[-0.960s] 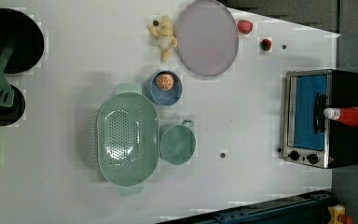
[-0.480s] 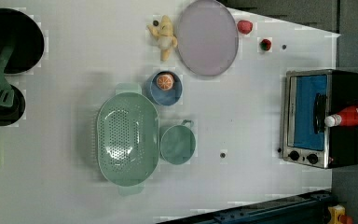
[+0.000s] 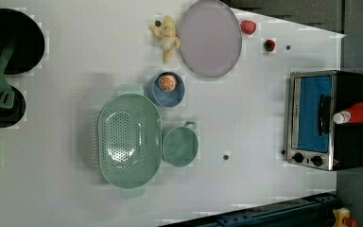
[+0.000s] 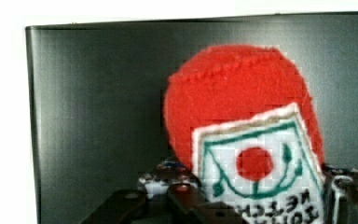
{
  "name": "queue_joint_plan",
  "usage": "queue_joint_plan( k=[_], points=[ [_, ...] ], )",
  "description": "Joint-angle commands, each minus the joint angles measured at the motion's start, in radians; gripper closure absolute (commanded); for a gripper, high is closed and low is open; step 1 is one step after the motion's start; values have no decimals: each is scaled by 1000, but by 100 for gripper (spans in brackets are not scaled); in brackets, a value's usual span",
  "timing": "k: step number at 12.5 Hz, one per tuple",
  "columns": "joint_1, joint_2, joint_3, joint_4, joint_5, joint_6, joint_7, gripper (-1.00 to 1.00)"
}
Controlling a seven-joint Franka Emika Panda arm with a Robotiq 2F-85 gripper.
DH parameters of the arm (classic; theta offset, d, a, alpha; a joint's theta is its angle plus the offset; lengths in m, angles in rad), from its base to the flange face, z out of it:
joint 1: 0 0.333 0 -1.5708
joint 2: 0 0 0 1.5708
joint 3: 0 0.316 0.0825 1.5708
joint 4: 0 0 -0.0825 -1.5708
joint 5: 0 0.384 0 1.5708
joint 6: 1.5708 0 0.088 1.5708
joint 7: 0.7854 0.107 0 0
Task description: Pick Ketchup from oven and place it on table.
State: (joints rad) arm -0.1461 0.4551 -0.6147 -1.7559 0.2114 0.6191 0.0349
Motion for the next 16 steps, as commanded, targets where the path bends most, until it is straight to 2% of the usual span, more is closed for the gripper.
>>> queue_joint_plan(
  k=[1,4,7,11,16],
  points=[
    [4,-53,-7,70,-10,-34,-50,-24],
    [67,-113,0,139,-73,-128,-133,-24],
    [160,-187,36,180,-79,-301,-137,-24],
    [266,-271,114,179,-81,-458,-134,-24],
    [344,-287,249,143,-81,-507,-125,-24]
  ],
)
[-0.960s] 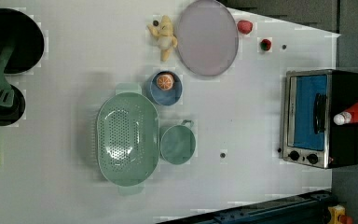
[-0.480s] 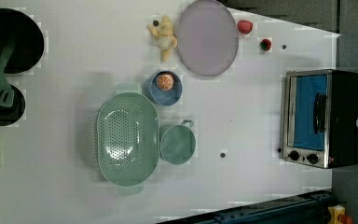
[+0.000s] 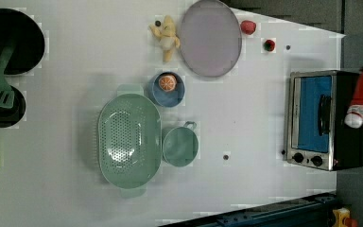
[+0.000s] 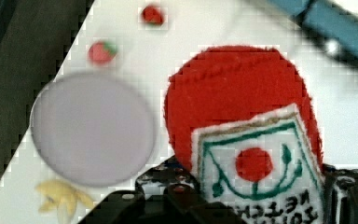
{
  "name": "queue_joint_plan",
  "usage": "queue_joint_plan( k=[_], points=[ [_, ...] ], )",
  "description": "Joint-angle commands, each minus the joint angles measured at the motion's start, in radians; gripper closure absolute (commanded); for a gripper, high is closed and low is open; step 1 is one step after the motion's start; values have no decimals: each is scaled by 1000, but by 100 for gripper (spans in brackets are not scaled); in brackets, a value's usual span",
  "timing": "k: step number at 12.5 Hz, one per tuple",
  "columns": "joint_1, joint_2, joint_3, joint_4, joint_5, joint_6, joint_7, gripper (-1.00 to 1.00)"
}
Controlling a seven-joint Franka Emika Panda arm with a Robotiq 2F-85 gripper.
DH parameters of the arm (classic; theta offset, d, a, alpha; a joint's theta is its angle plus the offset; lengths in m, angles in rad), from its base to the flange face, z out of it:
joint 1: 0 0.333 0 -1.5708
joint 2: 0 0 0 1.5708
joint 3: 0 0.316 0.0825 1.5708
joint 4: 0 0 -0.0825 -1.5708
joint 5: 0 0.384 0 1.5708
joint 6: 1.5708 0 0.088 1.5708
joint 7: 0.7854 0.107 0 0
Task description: Pick Ketchup from oven and place it on table.
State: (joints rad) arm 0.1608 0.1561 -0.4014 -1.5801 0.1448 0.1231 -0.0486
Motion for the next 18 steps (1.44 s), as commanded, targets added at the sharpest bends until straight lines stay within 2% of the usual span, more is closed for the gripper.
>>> queue_joint_plan(
  k=[1,4,8,13,17,18],
  points=[
    [50,12,60,-46,-15,-9,-27,-24],
    [81,12,111,-122,-44,7,108,-24],
    [88,14,117,-314,-72,159,257,-24],
    [85,63,116,-553,-72,413,260,-24],
    [89,174,124,-642,-71,665,260,-24],
    [90,202,127,-651,-70,699,260,-30]
  ],
)
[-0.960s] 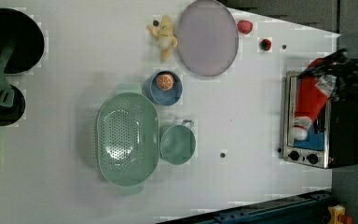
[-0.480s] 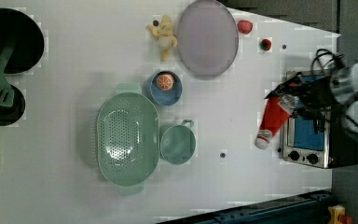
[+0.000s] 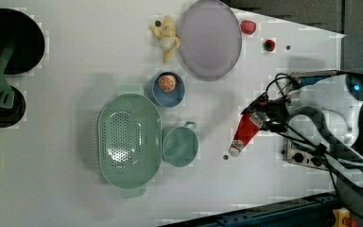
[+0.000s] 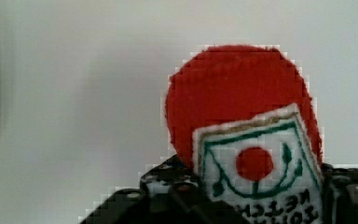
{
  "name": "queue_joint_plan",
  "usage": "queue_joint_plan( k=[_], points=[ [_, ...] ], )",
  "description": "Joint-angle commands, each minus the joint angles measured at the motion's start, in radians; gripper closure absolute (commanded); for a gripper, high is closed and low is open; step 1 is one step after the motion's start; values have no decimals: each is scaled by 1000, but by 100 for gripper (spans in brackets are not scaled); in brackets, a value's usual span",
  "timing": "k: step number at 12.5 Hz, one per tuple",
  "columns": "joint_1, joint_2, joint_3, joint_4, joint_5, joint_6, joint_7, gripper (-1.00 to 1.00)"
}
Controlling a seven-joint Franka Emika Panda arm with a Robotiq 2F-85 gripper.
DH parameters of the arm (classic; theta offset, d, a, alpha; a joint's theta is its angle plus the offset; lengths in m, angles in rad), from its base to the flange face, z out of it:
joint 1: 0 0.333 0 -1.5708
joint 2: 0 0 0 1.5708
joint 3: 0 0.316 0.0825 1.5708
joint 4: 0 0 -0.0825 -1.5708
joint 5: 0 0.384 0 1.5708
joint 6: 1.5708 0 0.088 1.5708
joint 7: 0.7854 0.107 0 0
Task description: Pick Ketchup from oven and place it on table.
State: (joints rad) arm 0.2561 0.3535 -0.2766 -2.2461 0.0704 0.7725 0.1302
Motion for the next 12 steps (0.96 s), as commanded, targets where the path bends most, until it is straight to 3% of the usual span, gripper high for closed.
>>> queue_joint_plan(
  k=[1,3,4,8,12],
  points=[
    [-5,28,6,14,6,76,81,-49],
    [-5,37,6,13,7,95,81,-93],
    [-5,27,5,15,7,94,82,-100],
    [-5,-108,-6,62,6,51,82,-100],
    [-5,-279,-6,257,3,-236,82,-100]
  ],
)
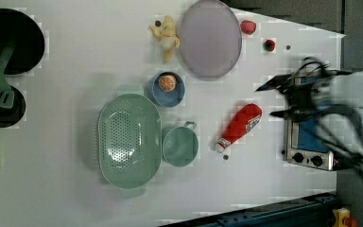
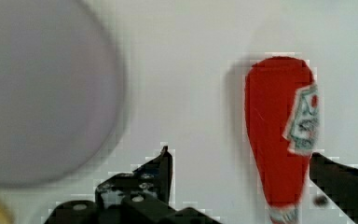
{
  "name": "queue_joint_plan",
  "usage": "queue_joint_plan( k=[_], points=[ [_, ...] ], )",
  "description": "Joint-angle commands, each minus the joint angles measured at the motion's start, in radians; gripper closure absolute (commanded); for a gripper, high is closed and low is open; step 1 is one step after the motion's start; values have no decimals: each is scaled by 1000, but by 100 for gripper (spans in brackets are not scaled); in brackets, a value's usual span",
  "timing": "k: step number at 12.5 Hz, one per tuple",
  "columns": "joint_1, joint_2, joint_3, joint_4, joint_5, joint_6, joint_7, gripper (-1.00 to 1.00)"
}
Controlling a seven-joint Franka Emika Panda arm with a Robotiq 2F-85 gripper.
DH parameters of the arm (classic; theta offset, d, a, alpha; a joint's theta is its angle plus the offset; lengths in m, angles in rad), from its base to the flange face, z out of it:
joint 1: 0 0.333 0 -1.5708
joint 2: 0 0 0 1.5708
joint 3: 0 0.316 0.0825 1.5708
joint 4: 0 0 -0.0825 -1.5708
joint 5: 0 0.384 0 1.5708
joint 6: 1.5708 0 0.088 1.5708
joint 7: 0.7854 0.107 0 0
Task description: Pick Ketchup from oven and place it on table.
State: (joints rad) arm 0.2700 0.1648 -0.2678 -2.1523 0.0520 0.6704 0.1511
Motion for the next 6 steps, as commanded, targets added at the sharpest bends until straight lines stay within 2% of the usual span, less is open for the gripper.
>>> queue_joint_plan(
  k=[1,6],
  points=[
    [-19,-115,-14,228,21,-234,61,-100],
    [-22,-135,-21,511,-17,-637,61,-100]
  ],
)
